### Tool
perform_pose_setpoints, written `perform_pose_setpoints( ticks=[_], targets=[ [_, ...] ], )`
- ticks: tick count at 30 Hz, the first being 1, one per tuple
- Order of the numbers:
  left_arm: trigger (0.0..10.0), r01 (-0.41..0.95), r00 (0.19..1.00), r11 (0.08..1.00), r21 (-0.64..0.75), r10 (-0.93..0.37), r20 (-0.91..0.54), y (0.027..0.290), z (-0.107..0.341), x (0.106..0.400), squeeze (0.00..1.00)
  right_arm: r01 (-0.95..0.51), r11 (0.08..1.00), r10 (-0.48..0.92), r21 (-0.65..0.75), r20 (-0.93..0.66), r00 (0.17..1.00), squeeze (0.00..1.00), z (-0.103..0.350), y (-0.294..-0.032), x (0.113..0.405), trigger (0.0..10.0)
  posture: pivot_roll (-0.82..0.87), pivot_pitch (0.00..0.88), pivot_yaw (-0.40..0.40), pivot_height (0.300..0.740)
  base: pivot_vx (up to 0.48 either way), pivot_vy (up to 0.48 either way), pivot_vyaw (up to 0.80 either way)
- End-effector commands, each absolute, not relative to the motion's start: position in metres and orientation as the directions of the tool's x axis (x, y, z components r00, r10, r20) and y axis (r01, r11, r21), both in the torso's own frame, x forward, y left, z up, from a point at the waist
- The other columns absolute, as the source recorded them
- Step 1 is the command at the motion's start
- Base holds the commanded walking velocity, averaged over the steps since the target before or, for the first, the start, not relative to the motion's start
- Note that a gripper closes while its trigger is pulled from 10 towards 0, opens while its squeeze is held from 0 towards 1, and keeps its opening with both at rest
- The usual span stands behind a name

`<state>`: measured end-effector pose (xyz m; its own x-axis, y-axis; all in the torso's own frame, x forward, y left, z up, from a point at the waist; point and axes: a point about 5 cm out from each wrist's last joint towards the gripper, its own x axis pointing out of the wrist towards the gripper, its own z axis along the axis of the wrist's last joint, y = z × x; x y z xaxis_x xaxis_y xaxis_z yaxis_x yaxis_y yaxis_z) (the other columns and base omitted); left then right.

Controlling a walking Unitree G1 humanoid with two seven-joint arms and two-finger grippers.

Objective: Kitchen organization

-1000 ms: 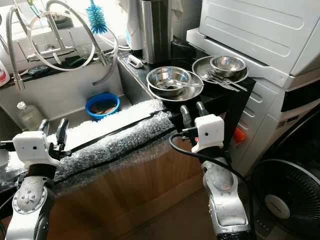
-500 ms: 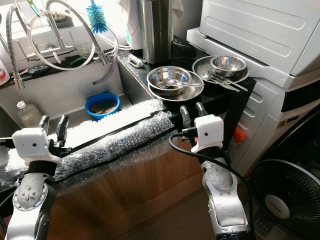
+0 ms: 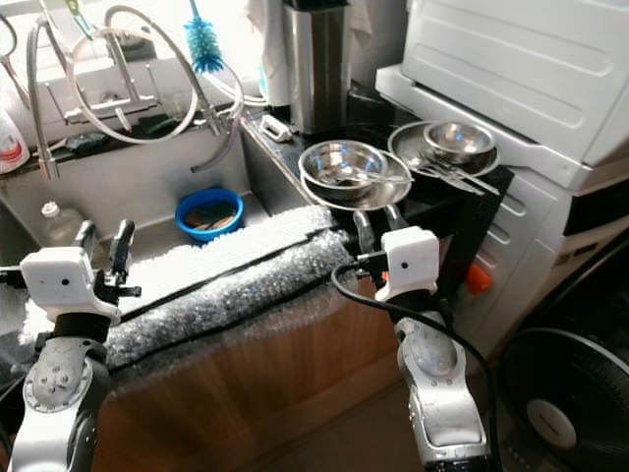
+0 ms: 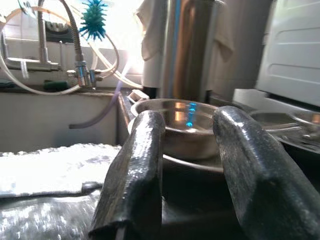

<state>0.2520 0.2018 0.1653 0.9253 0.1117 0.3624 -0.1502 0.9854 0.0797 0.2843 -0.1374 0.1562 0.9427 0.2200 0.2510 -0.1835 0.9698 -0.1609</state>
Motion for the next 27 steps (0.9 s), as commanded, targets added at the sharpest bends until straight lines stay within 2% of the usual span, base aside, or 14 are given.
perform_pose_setpoints(
  ticks=[1, 23, 24, 25, 27],
  targets=[
    [10.0, -0.132, 0.917, 0.989, 0.073, 0.094, 0.388, 0.1978, 0.1714, 0.2531, 0.00, -0.169, 0.971, 0.208, -0.167, 0.255, 0.944, 0.00, 0.1583, -0.1430, 0.2832, 10.0, -0.15, 0.000, 0.045, 0.740, 0.322, 0.000, 0.00],
    [10.0, -0.140, 0.912, 0.987, 0.073, 0.100, 0.399, 0.1989, 0.1735, 0.2525, 0.00, -0.194, 0.970, 0.228, -0.148, 0.271, 0.935, 0.00, 0.1632, -0.1381, 0.2816, 10.0, -0.16, 0.000, 0.045, 0.740, 0.000, 0.000, 0.00],
    [10.0, -0.139, 0.912, 0.988, 0.073, 0.099, 0.398, 0.1987, 0.1732, 0.2524, 0.00, -0.195, 0.970, 0.229, -0.146, 0.271, 0.935, 0.27, 0.1630, -0.1380, 0.2814, 10.0, -0.16, 0.000, 0.047, 0.740, 0.000, 0.000, 0.00],
    [10.0, -0.138, 0.913, 0.988, 0.072, 0.099, 0.396, 0.1982, 0.1726, 0.2525, 0.00, -0.197, 0.970, 0.229, -0.141, 0.272, 0.935, 0.97, 0.1627, -0.1382, 0.2813, 10.0, -0.16, 0.000, 0.047, 0.740, 0.000, 0.000, 0.00],
    [10.0, -0.137, 0.913, 0.988, 0.072, 0.098, 0.395, 0.1978, 0.1723, 0.2525, 0.00, -0.196, 0.971, 0.227, -0.137, 0.272, 0.935, 1.00, 0.1625, -0.1386, 0.2813, 10.0, -0.16, 0.000, 0.047, 0.740, 0.000, 0.000, 0.00]
  ],
)
